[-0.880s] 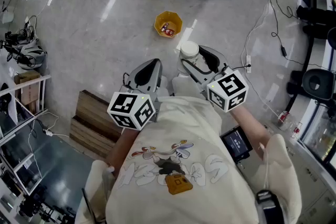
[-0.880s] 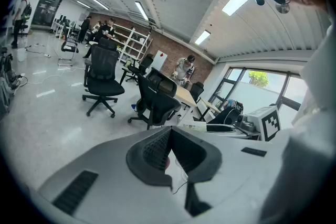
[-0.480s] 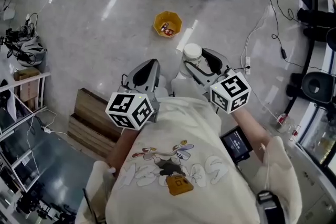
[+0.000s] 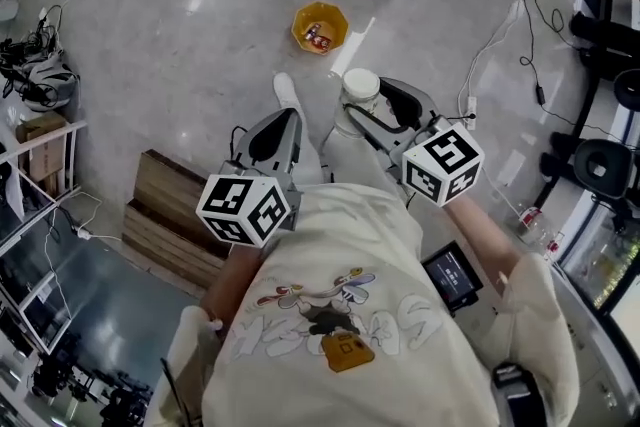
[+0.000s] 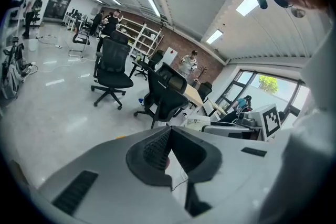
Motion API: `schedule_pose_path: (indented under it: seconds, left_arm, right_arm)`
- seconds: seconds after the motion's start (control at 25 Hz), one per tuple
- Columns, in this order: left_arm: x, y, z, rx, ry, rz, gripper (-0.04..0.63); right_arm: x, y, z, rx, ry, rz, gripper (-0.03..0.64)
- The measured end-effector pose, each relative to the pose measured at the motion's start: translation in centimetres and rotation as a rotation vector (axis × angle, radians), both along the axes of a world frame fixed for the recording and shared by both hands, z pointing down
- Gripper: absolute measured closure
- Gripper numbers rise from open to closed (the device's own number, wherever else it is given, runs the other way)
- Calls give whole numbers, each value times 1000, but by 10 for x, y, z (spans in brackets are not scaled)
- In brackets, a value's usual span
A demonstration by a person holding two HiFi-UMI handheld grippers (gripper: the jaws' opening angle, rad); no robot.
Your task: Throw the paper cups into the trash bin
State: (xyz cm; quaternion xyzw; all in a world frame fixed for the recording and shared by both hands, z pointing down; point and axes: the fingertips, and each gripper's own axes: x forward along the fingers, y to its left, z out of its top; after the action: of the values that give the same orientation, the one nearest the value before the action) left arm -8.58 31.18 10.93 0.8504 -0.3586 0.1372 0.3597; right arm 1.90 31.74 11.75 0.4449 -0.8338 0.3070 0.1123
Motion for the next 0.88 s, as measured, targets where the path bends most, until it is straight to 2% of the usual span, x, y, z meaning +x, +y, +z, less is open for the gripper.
schedule_pose_path:
  seconds: [0.2,0.36,0.48,0.6,0.76,0.88]
  left_arm:
    - [-11,-61,16,-44,37,16,589]
    - [-17,-107,20,-34,52,63,589]
    - [-21,-146,61,-84,29,95,589]
    - [-15,-185,112,-136,-11,132,589]
    - [-1,-196,174,-173,-46,156,589]
    - [17,-196,223,-197,-60,141,589]
  right_arm:
    - [-17,-52,9,-22,73,-31,354]
    - [-25,-87,33,-21,178,-92,354]
    - [-25,-123,81,-88,213,-121,354]
    - [-18,-166,128,-94,272,-173,354]
    - [-13,-193,189,-118,304,-230,354]
    - [-8,-210,240,-136,299,-252,354]
